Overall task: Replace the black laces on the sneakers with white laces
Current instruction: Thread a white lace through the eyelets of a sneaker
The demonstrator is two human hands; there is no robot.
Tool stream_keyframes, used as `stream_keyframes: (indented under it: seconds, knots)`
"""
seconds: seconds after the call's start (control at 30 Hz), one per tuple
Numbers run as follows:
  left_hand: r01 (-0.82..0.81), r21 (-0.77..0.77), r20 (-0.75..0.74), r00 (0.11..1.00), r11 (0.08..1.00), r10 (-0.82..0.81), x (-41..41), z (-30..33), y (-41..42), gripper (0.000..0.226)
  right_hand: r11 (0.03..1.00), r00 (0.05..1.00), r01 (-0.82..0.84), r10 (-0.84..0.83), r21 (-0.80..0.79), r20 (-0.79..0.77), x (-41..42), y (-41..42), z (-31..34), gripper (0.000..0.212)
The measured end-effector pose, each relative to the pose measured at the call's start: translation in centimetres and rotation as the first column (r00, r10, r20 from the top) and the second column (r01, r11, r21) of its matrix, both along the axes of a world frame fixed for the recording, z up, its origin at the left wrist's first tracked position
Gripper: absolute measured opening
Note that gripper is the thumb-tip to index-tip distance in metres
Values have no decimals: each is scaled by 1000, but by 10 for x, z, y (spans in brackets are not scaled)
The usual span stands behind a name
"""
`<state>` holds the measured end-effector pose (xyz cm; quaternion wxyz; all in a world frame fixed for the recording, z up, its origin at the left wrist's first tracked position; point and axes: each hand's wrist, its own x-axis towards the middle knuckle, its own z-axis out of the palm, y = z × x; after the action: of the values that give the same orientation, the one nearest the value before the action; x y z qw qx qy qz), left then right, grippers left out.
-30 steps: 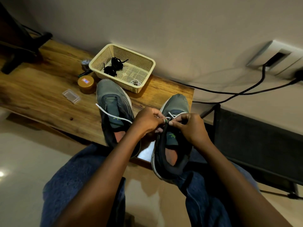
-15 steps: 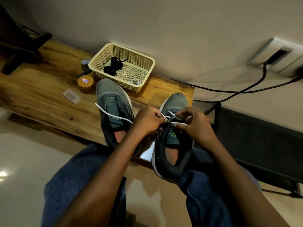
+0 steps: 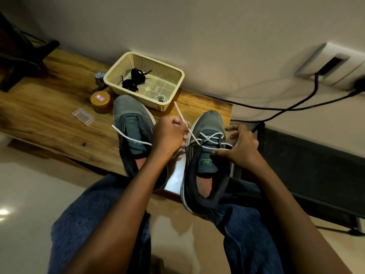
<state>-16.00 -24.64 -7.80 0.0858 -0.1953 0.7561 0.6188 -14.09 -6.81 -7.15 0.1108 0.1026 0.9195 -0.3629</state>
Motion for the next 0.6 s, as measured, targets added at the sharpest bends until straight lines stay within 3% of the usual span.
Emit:
stream_keyframes:
  seconds: [0.07, 0.2, 0.33, 0.47, 0.6]
  knots:
    - [8, -10, -5, 1000, 1000, -8, 1, 1, -5, 12, 1000, 1000, 6, -6, -11, 21, 0, 0, 1, 65]
    - [195, -47, 85, 978, 980, -191, 8, 0, 5, 7, 1000, 999, -4, 4, -1, 47, 0, -1, 1, 66]
    - [6, -148, -37, 999, 989, -11, -2, 3, -9, 23, 1000, 999, 4, -4, 1, 50, 0, -1, 0, 67]
    - [97, -319, -3, 995, 943, -103, 0, 6, -18, 16, 999, 998, -24, 26, -36, 63, 0, -1, 0, 67]
    - [27, -568, -75, 994, 823, -84, 2, 20, -23, 20, 999, 991, -3, -1, -33, -133, -3, -10, 3, 39]
